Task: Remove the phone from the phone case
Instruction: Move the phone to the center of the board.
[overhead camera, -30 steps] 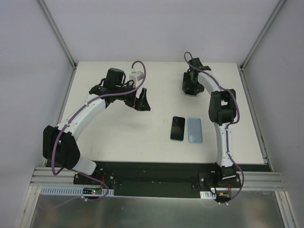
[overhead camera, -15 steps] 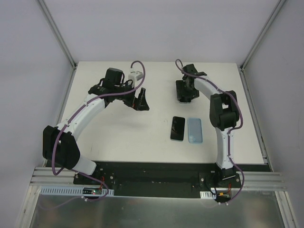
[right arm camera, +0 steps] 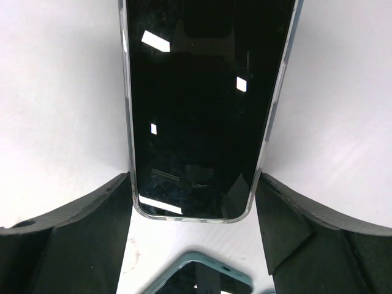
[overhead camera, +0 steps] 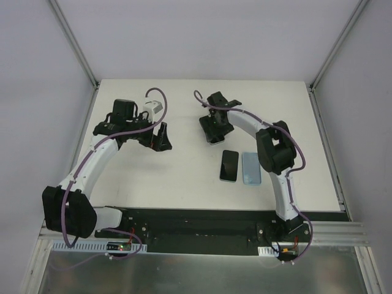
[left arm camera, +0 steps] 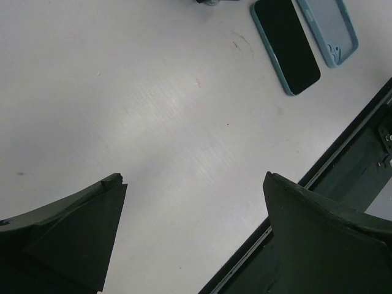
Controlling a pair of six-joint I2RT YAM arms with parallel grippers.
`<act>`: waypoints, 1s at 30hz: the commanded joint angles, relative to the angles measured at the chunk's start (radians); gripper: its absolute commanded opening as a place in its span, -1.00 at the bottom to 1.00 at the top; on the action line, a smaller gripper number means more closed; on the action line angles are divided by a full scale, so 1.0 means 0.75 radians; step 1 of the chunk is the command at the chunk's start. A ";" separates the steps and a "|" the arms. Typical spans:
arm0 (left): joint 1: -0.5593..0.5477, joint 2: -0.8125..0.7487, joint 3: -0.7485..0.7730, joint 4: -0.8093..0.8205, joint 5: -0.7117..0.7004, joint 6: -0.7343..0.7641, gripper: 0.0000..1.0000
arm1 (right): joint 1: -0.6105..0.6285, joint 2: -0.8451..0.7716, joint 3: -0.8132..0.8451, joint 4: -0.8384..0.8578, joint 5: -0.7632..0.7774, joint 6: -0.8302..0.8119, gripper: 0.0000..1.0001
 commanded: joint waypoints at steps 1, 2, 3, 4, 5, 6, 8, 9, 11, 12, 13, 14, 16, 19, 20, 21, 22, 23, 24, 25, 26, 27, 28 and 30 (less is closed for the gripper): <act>0.099 -0.173 -0.068 -0.076 0.013 0.096 0.98 | 0.164 -0.015 0.026 -0.055 -0.204 -0.079 -0.13; 0.129 -0.212 -0.084 -0.088 0.011 0.108 0.98 | 0.195 -0.021 0.020 -0.051 -0.214 -0.095 -0.13; 0.150 -0.258 -0.091 -0.109 0.013 0.124 0.98 | 0.221 -0.025 0.008 -0.051 -0.218 -0.116 -0.13; 0.166 -0.289 -0.093 -0.127 0.011 0.143 0.98 | 0.252 -0.030 0.000 -0.051 -0.216 -0.126 -0.13; 0.183 -0.318 -0.093 -0.154 0.011 0.157 0.98 | 0.283 -0.042 -0.015 -0.053 -0.214 -0.138 -0.13; 0.197 -0.336 -0.087 -0.176 0.011 0.167 0.98 | 0.313 -0.050 -0.029 -0.053 -0.212 -0.148 -0.13; 0.221 -0.373 -0.076 -0.229 0.011 0.190 0.98 | 0.361 -0.070 -0.070 -0.053 -0.204 -0.165 -0.13; 0.236 -0.388 -0.072 -0.246 0.011 0.194 0.98 | 0.383 -0.087 -0.092 -0.053 -0.200 -0.165 -0.13; 0.256 -0.418 -0.060 -0.281 0.013 0.202 0.98 | 0.424 -0.117 -0.152 -0.045 -0.186 -0.165 -0.12; 0.264 -0.431 -0.058 -0.291 0.013 0.204 0.98 | 0.440 -0.136 -0.180 -0.043 -0.177 -0.163 -0.12; 0.271 -0.445 -0.048 -0.307 0.011 0.208 0.98 | 0.455 -0.152 -0.211 -0.039 -0.167 -0.161 -0.11; 0.275 -0.451 -0.040 -0.318 0.005 0.213 0.98 | 0.461 -0.164 -0.248 -0.041 -0.161 -0.157 -0.11; 0.281 -0.459 -0.013 -0.340 -0.017 0.219 0.98 | 0.473 -0.201 -0.307 -0.043 -0.159 -0.151 -0.10; 0.289 -0.457 0.016 -0.357 -0.027 0.227 0.98 | 0.481 -0.271 -0.407 -0.037 -0.149 -0.155 -0.01; 0.291 -0.455 0.028 -0.357 -0.029 0.227 0.98 | 0.482 -0.293 -0.440 -0.025 -0.143 -0.159 0.04; 0.293 -0.451 0.034 -0.357 -0.025 0.231 0.98 | 0.482 -0.314 -0.471 -0.010 -0.130 -0.163 0.12; 0.291 -0.443 0.042 -0.357 -0.023 0.229 0.98 | 0.484 -0.332 -0.493 0.002 -0.122 -0.167 0.24; 0.291 -0.437 0.050 -0.357 -0.019 0.229 0.98 | 0.488 -0.349 -0.512 0.012 -0.108 -0.169 0.38; 0.291 -0.421 0.059 -0.357 -0.017 0.223 0.98 | 0.488 -0.359 -0.524 0.022 -0.106 -0.171 0.44; 0.291 -0.410 0.069 -0.357 -0.013 0.221 0.98 | 0.490 -0.365 -0.528 0.029 -0.104 -0.173 0.52; 0.291 -0.404 0.073 -0.357 -0.005 0.217 0.98 | 0.490 -0.365 -0.526 0.037 -0.102 -0.171 0.63; 0.291 -0.398 0.079 -0.357 -0.001 0.213 0.98 | 0.488 -0.359 -0.516 0.037 -0.100 -0.171 0.68; 0.291 -0.392 0.081 -0.355 0.003 0.213 0.98 | 0.490 -0.351 -0.506 0.037 -0.097 -0.167 0.73; 0.291 -0.390 0.089 -0.357 0.003 0.211 0.98 | 0.492 -0.328 -0.471 0.037 -0.089 -0.165 0.79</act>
